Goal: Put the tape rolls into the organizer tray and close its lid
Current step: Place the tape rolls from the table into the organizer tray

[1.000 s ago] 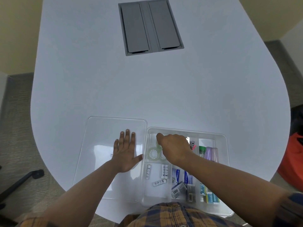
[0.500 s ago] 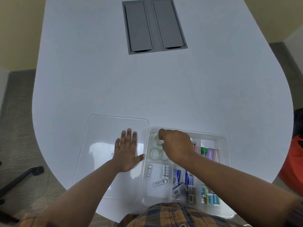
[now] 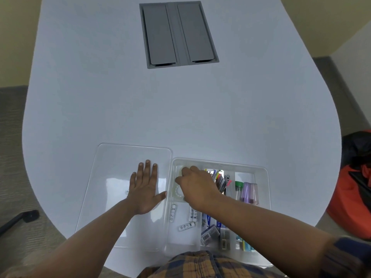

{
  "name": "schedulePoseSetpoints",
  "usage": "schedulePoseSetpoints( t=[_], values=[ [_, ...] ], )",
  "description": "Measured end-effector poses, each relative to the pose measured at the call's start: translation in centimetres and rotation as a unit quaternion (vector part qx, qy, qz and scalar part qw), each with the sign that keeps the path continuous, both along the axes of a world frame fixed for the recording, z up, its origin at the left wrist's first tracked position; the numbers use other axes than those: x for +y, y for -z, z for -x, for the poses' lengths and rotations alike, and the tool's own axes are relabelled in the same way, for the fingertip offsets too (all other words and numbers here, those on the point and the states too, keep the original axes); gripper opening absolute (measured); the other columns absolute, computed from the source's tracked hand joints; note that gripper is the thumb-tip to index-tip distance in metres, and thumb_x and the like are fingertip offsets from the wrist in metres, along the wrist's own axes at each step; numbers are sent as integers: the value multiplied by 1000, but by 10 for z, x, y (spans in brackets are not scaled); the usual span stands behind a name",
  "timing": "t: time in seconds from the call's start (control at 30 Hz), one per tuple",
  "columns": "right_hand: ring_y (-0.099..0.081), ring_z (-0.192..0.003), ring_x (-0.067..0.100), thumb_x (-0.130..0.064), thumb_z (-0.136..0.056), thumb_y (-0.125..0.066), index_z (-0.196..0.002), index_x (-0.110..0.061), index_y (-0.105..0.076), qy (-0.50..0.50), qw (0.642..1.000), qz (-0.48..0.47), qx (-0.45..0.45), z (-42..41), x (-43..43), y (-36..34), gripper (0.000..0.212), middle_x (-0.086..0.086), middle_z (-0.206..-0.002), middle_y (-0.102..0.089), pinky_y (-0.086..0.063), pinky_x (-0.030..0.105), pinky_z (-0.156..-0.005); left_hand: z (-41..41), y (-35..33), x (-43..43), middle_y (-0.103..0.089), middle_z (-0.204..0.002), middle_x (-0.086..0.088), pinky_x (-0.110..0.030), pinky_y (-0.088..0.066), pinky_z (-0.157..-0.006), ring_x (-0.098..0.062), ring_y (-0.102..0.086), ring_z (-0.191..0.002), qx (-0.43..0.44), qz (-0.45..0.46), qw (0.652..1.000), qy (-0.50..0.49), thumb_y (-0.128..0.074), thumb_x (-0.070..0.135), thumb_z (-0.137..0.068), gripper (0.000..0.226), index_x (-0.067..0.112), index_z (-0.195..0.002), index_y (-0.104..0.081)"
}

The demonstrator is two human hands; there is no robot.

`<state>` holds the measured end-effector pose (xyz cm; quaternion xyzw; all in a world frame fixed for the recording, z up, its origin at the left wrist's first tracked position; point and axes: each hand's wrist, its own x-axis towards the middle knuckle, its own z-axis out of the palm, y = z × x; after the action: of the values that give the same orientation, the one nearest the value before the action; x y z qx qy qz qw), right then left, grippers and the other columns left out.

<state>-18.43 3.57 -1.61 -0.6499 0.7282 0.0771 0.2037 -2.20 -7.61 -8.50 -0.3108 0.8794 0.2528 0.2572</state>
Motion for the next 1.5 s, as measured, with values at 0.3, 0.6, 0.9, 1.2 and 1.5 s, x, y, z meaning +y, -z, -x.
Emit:
schedulePoseSetpoints(
  t=[0.3,0.6,0.9,1.2,1.5],
  values=[
    [-51,-94,28,-2,-66,-66,-102,-13,-60,-43,999,2,34,3,-2,-3,38,8,-98,-57,-39,39,-76,0,-1,1,46,-144,-5,-45,19,-111,-24,46,-129,0,-2,1000,-5,1,88,-61,106,21,-134,38],
    [-51,-99,27,-3,-70,-65,-112,-18,-56,-3,998,-29,54,14,2,-16,45,5,-104,-61,-36,39,-85,-1,-2,0,47,-143,-4,-45,19,-110,-25,44,-131,1,-9,1000,-2,20,89,-49,109,22,-132,41],
    [-56,-89,25,-8,-76,-62,-99,-13,-59,39,992,-96,78,8,-5,-22,24,4,-92,-57,-36,36,-76,-1,-1,0,46,-144,-5,-45,19,-110,-26,44,-131,2,-3,1000,-1,10,92,-54,109,22,-131,41],
    [-64,-79,24,-16,-81,-61,-102,-13,-53,111,992,-49,41,12,3,-1,23,3,-91,-65,-33,30,-55,-3,3,-1,49,-141,-3,-44,21,-109,-21,48,-128,8,-1,1000,2,17,88,-53,103,25,-130,44],
    [-63,-78,25,-10,-81,-56,-104,-11,-49,148,987,-45,39,7,5,6,24,5,-91,-64,-31,28,-53,-3,4,-1,48,-142,-3,-44,20,-109,-22,47,-129,10,1,1000,2,15,88,-54,102,25,-130,44]
  ],
)
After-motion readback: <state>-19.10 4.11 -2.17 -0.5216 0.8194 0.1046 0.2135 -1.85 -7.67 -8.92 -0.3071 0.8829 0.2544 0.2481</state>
